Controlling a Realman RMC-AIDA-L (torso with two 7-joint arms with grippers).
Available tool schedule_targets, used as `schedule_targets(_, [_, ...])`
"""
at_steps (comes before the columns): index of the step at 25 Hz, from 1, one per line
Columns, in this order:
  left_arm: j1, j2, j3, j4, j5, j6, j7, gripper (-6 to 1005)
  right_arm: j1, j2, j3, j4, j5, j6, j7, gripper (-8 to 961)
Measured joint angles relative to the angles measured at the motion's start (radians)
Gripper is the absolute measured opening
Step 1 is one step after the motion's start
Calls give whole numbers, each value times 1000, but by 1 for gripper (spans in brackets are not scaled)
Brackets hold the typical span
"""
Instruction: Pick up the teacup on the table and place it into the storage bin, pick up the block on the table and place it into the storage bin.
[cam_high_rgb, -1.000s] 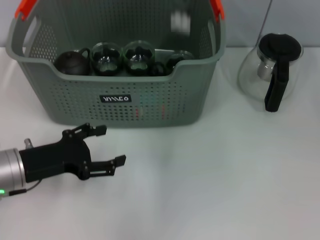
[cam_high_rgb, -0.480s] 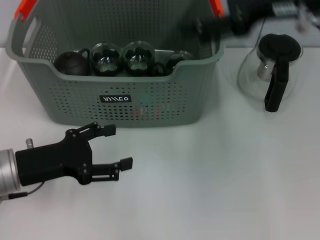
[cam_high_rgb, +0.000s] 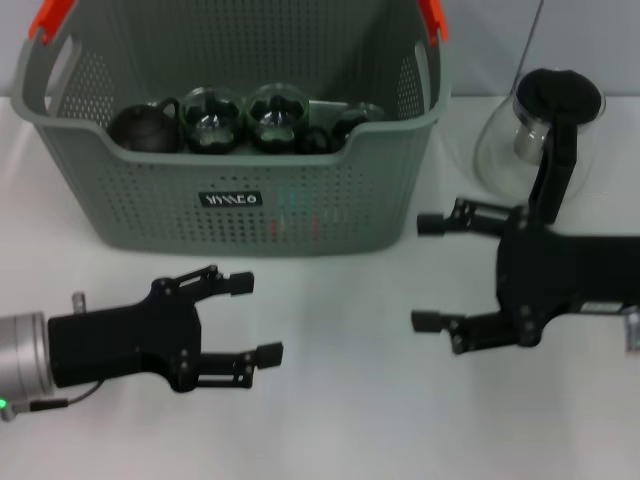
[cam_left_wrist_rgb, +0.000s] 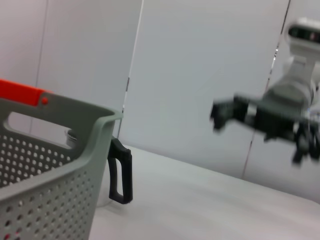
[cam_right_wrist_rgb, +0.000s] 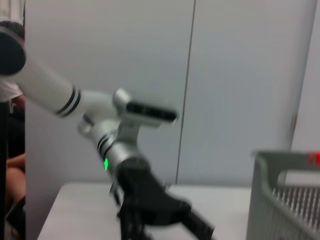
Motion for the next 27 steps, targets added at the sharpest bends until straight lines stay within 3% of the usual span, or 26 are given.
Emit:
schedule_targets(10, [-43, -2, 31, -72, 48, -125, 2, 951, 120, 8, -44, 218, -192, 223, 8, 942])
schedule_targets(15, [-50, 0, 50, -85, 52, -150, 2, 951, 156, 10, -48, 231, -242, 260, 49, 944])
schedule_targets(27, [-50, 0, 47, -88, 52, -152, 2, 951, 157, 11, -48, 235, -244, 287, 50, 938])
